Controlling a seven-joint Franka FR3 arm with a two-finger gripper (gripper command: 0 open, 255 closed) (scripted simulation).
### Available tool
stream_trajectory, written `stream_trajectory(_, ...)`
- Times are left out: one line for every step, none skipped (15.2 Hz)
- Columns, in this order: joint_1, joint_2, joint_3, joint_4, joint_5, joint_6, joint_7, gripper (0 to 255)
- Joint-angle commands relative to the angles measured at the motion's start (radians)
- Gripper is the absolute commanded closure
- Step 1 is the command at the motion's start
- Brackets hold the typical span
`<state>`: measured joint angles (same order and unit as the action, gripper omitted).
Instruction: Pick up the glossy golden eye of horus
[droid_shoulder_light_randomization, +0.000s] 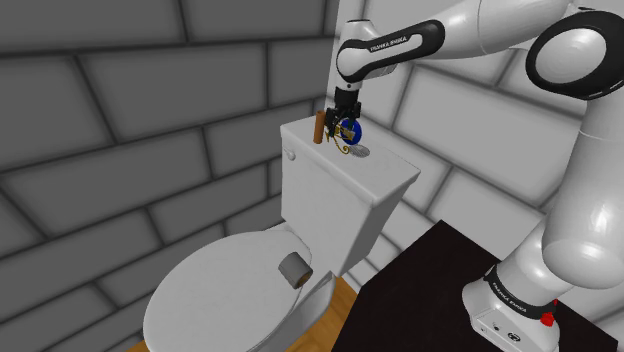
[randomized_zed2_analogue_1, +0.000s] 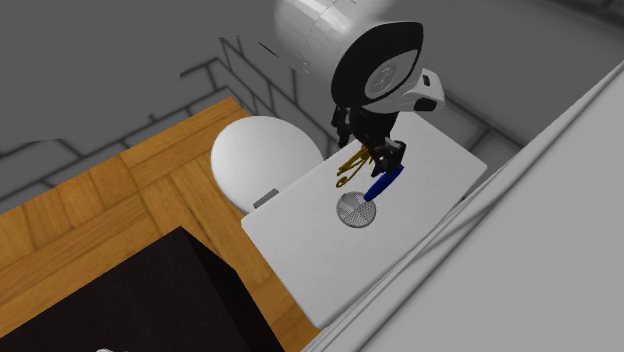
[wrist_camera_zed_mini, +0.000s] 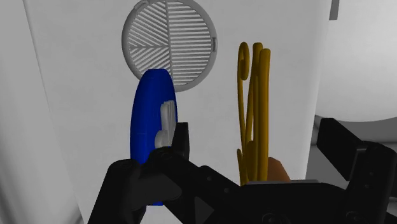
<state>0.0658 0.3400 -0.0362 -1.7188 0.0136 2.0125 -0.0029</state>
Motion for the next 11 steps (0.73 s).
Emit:
stream_trajectory(0.0,0.004,0.0,-0.003,0.0,0.008,0.0,0)
stream_trajectory(0.0,0.005,0.0,-0.002,0.0,0.008,0.0,255)
stream_trajectory(0.0,0.005,0.0,-0.003,0.0,0.008,0.0,255)
stream_trajectory(0.0,0.005,0.0,-0.003,0.0,0.008,0.001,255)
stream_trajectory(0.0,0.005,0.0,-0.003,0.0,0.008,0.001,255)
stream_trajectory(0.0,0.005,0.0,-0.003,0.0,0.008,0.001,255)
stream_trajectory(0.0,0.005,0.0,-0.003,0.0,0.008,0.001,255)
stream_trajectory(0.0,0.005,0.0,-0.003,0.0,0.008,0.001,255)
stream_trajectory(0.0,0.005,0.0,-0.002,0.0,0.008,0.001,255)
stream_trajectory(0.0,0.005,0.0,-0.002,0.0,0.008,0.001,255)
stream_trajectory(0.0,0.004,0.0,-0.003,0.0,0.008,0.0,255)
